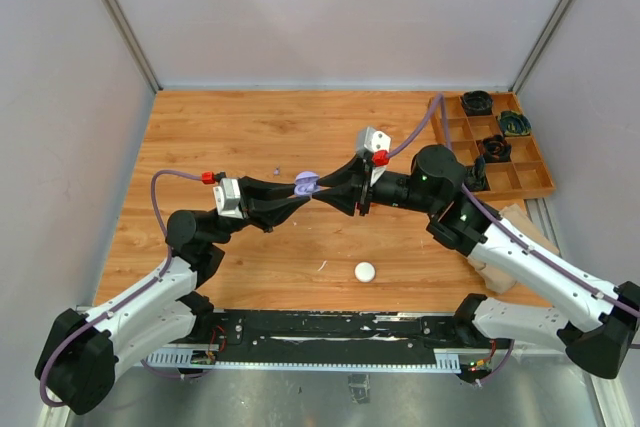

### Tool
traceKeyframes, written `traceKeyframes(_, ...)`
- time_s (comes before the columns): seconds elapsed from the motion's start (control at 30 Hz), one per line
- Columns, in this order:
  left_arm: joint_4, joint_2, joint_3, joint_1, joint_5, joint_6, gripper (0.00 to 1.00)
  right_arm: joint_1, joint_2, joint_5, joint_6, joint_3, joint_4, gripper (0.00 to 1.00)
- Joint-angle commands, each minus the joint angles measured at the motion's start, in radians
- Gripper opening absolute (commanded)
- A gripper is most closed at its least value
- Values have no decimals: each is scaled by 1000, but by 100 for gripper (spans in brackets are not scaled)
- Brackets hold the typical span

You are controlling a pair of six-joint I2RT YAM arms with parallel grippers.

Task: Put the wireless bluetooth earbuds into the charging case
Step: Place the earbud in the charging case.

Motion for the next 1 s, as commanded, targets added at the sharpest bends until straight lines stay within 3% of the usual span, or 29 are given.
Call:
traceKeyframes(0.0,26,-2,5,2,7,15,0,12,17,-44,12,16,18,30)
traceKeyframes(0.7,34,-2,24,-2,101,-12,0,12,93,-178,-1,73,-29,27)
traceKeyframes(0.97,33,0,13,-2,88,-14,0,13,73,-180,-44,86,-64,38)
